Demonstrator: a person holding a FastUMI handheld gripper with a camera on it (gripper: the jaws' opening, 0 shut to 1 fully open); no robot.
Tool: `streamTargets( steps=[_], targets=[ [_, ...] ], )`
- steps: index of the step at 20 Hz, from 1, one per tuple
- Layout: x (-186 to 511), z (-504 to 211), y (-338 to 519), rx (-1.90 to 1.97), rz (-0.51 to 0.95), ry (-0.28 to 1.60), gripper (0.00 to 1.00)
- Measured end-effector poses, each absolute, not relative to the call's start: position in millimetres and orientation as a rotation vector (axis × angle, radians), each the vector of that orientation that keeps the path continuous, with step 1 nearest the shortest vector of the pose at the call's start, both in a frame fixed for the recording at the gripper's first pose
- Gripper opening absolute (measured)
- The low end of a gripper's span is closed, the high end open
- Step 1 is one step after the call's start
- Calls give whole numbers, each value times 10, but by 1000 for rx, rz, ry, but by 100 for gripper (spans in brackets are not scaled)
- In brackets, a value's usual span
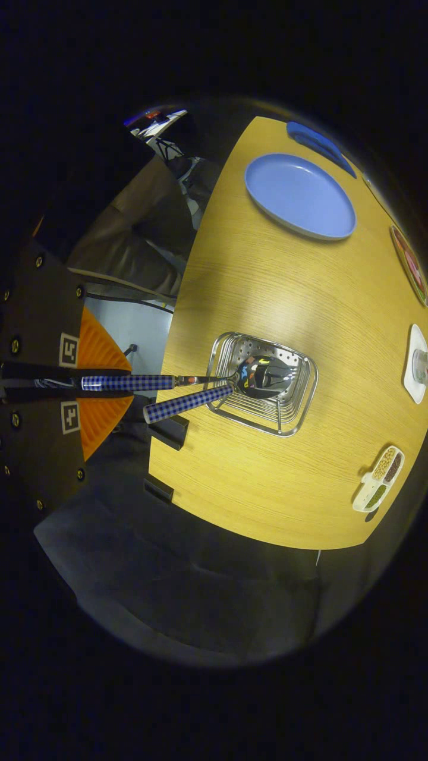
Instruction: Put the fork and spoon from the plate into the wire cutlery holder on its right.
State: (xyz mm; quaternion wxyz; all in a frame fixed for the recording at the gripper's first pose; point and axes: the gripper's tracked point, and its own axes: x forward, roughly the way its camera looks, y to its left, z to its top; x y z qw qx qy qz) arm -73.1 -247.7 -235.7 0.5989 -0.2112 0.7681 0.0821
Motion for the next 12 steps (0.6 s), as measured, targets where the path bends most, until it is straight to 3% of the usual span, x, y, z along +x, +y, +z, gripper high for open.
streamTargets(
  steps=[11, 12],
  targets=[
    [-479, -2515, -2392, -556, 213, 1902, 7],
    [-449, -2527, -2378, -550, 210, 1891, 11]
  ],
)
